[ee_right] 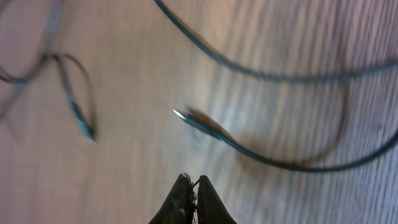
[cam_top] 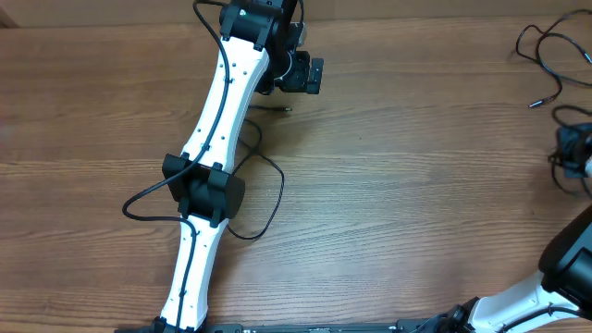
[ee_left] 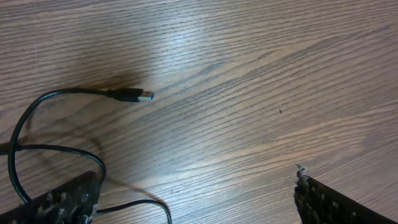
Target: Untangle cables
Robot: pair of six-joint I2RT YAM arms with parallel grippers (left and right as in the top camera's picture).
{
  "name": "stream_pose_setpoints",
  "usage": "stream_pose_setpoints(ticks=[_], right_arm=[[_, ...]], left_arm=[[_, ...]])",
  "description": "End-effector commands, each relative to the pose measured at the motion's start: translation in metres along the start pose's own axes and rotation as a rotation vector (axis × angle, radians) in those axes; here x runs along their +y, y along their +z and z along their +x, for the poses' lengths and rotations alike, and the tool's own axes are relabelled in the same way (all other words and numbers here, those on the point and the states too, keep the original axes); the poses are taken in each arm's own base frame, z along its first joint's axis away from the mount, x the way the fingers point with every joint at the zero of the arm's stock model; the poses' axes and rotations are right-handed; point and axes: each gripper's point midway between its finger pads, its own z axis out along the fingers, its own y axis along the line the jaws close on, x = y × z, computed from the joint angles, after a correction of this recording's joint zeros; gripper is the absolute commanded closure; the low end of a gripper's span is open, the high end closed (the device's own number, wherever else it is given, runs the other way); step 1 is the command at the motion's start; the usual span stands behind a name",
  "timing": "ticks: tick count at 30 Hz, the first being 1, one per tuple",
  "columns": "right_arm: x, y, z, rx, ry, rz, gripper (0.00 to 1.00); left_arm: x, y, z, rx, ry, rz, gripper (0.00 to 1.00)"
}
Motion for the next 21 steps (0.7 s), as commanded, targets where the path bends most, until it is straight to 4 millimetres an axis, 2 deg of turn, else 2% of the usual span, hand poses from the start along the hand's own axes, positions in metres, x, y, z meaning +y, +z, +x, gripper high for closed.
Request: stream_pose_setpoints(ticks=[1,5,7,10,17,19,21], right_arm=[[-0.02,0.011,0.018,0.021,-0.012,0.043,0.96],[-0.044,0.019,0.026,0.001,-0.017,0.104,0.96],[-0.062,0.021,0.018,-0.073,-0.019,0.178,0.96],[-0.072,0.018,0.003,-0.155,-0.02,0.237,0.96],[-0.062,0.017,-0.011,-0.222,-0.005,0.2,0.96],[-0.058,0.019,-0.007,-0.193,-0.007,0.179,0.96],[-0.049,0.022,0.012,-0.098,-0.014,0.121,0.96]], left_arm=[[-0.005,-0.008,0.0,-0.017,0.021,0.0,0.0],[-0.005,-0.008,0.0,-0.018,0.023,0.0,0.0],[-0.005,-0.008,0.0,-0.017,0.023,0.0,0.0],[-0.004,-0.008,0.001,-0.013,0.022,-0.001,0.0],[-0.004,-0.008,0.003,-0.003,0.02,-0.003,0.0],[-0.003,-0.008,0.004,0.002,0.019,-0.004,0.0],[-0.003,-0.008,0.005,0.005,0.018,-0.005,0.0]])
